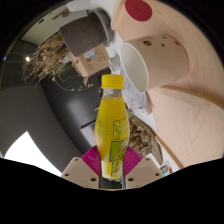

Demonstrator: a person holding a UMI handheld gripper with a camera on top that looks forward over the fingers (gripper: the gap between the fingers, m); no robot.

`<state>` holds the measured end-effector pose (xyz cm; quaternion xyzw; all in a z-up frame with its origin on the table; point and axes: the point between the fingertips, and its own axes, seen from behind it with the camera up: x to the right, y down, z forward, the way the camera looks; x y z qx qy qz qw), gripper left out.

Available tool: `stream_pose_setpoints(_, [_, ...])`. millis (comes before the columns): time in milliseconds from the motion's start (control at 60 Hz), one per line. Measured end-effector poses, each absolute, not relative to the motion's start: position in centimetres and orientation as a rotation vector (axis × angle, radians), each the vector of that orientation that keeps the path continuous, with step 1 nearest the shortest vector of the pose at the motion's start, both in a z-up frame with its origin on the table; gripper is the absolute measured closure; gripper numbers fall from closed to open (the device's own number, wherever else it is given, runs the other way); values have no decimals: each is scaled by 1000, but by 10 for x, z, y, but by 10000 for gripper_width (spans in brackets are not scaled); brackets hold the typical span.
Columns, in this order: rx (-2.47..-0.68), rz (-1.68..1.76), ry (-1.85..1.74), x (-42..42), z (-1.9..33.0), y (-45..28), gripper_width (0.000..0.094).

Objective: Pour water

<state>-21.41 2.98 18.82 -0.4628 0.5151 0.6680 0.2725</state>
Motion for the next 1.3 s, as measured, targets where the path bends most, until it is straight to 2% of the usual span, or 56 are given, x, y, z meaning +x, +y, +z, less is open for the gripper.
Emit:
stream_pose_setpoints(233, [-1252,1797,1429,-208,180,32,680])
stream_pose_setpoints(383, [-1412,1673,1280,-210,188,27,681])
stream_pose_setpoints(550, [-1616,1286,858,-183,232,23,681])
stream_pose_setpoints(700, [-1645,851,520,-123,281,22,681])
stream_pose_setpoints(817, [-1661,529,366,-66,292,15,680])
stream_pose_setpoints(917, [-1704,255,269,-12,268,18,680])
stream_pose_setpoints(1033, [-1775,47,194,34,214,17,679])
stream_pose_setpoints(1300, [-1930,-92,139,75,97,22,679])
